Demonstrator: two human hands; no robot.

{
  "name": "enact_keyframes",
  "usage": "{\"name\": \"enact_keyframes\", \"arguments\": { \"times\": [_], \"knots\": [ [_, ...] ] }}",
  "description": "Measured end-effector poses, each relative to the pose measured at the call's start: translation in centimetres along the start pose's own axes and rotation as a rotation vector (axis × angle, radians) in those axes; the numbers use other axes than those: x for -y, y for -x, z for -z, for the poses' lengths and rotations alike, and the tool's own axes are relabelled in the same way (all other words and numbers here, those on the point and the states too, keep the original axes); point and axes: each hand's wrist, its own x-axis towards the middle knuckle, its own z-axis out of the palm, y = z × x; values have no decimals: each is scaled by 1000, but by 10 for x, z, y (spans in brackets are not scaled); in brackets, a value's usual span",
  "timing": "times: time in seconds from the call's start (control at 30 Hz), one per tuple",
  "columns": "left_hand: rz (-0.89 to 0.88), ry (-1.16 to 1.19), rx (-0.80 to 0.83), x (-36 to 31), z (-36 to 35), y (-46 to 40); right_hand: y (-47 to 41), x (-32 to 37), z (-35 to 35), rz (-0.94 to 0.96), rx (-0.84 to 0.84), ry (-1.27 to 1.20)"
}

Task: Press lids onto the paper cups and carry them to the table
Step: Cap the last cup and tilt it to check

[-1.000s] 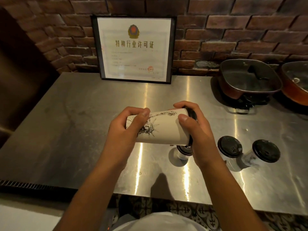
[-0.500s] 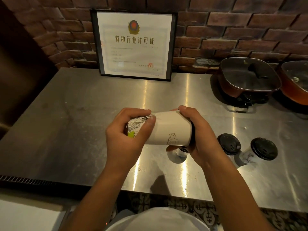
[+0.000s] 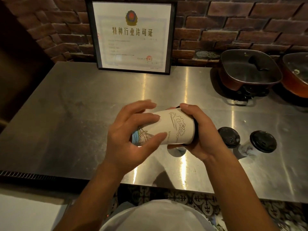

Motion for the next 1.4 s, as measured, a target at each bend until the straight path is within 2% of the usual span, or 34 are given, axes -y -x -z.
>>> {"name": "enact_keyframes", "arguments": {
  "times": [0.13, 0.17, 0.3, 0.4, 0.47, 0.53, 0.67, 0.7, 0.83, 0.93, 1.03, 1.1, 1.2, 1.3, 1.4],
  "knots": [
    [-24, -103, -112, 0, 1, 5, 1, 0, -3, -21, 24, 3],
    [50, -73, -152, -2, 1, 6, 0, -3, -4, 12, 13, 27],
    [616, 306, -276, -15, 2, -6, -5, -22, -8, 369, -90, 192],
    [782, 451, -225, -8, 9, -11, -5, -34, -6, 560, -66, 326],
    [824, 460, -137, -6, 12, -10, -5, -35, -5, 546, -65, 357],
    [762, 377, -70, -6, 14, -5, -4, -28, -5, 429, -95, 325],
    [367, 181, 11, -5, 15, 2, -4, -7, -2, 100, -71, 43],
    [316, 169, -1, -5, 14, 5, -4, -4, -2, 55, -57, 3],
    [430, 287, -216, -13, 3, 7, -4, -2, -6, 43, -18, 34],
    [626, 415, -345, -14, -1, 2, -5, -15, -7, 247, -76, 161],
    [844, 615, -346, -12, 1, -7, -5, -28, -4, 566, -83, 449],
    [942, 654, -270, -9, 4, -9, -6, -33, -2, 609, -68, 506],
    [865, 458, -153, -5, 11, -8, -8, -28, 0, 441, -83, 417],
    [669, 287, -55, -7, 13, -3, -5, -14, -3, 136, -53, 155],
    [460, 136, -26, -8, 10, 4, -4, -4, -2, 22, -17, 112]
  ]
}}
